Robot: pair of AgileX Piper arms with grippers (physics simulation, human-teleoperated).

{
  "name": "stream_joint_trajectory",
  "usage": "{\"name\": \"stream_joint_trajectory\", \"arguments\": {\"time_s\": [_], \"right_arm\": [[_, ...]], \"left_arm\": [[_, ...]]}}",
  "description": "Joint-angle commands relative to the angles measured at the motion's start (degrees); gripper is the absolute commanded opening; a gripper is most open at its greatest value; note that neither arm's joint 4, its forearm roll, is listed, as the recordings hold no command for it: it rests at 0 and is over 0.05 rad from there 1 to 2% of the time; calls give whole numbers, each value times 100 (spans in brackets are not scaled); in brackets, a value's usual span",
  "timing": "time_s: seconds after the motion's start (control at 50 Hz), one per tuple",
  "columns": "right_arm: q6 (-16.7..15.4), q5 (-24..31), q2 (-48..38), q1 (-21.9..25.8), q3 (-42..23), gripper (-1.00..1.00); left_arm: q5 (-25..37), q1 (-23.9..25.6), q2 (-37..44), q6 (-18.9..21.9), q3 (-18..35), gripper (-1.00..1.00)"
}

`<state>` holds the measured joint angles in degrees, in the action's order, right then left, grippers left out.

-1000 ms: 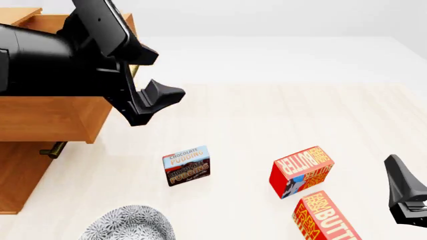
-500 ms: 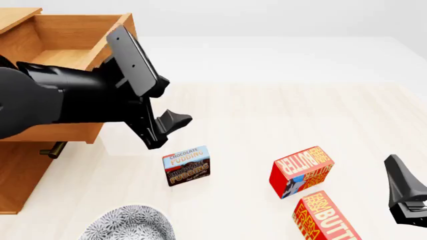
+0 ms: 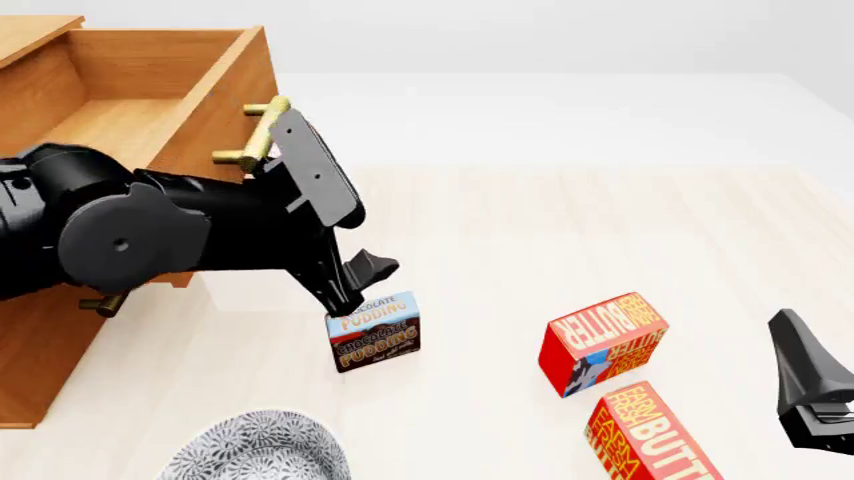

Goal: Put the chocolate pudding in the top drawer of the cabinet and close it.

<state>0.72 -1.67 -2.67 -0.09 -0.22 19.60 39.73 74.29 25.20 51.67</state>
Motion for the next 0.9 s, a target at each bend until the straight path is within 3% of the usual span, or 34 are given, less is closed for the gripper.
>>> {"name": "stream_joint_trajectory", "arguments": {"time_s": [0.02, 0.36, 0.9], "right_arm": [[-13, 40, 58, 2, 4, 100], [-13, 40, 58, 2, 4, 100], [-13, 40, 58, 2, 4, 100]], "left_arm": [[-239, -61, 287, -224, -230, 100], [-499, 46, 577, -472, -301, 100], [-857, -49, 921, -524, -532, 100]]}}
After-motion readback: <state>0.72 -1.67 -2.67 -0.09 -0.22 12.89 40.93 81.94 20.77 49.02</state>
